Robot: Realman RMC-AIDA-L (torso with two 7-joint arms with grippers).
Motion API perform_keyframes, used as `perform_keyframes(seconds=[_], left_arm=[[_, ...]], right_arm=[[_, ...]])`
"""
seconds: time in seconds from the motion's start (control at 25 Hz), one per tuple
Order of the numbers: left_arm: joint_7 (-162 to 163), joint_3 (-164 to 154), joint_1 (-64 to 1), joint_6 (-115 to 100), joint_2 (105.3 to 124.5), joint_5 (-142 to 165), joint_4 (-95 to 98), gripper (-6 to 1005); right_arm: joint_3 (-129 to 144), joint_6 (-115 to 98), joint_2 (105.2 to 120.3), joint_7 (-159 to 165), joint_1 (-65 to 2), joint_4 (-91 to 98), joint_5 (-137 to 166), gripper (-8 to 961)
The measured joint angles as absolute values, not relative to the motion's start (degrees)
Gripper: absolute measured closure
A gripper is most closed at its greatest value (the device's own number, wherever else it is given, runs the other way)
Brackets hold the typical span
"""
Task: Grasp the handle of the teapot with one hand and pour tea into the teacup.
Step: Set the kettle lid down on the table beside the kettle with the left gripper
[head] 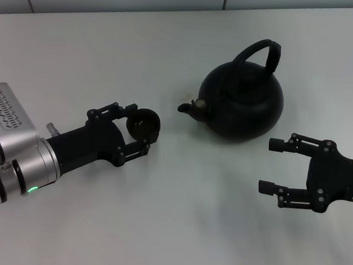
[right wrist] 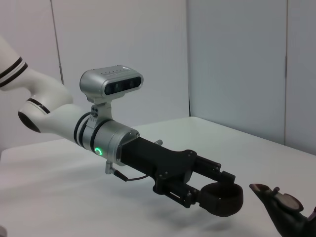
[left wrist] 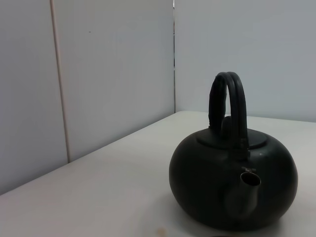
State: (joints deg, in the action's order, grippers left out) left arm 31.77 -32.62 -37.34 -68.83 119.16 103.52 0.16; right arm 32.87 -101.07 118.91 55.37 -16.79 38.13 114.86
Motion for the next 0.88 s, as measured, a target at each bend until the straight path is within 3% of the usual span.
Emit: perform_keyframes(seconds=[0.88], left_arm=[[27.9,-32.3,-38.3,-63.5,119.17,103.3,-3.9,237]], right_arm=[[32.9,-101.7,118.91,55.4,-16.7,38.3,114.9,138]])
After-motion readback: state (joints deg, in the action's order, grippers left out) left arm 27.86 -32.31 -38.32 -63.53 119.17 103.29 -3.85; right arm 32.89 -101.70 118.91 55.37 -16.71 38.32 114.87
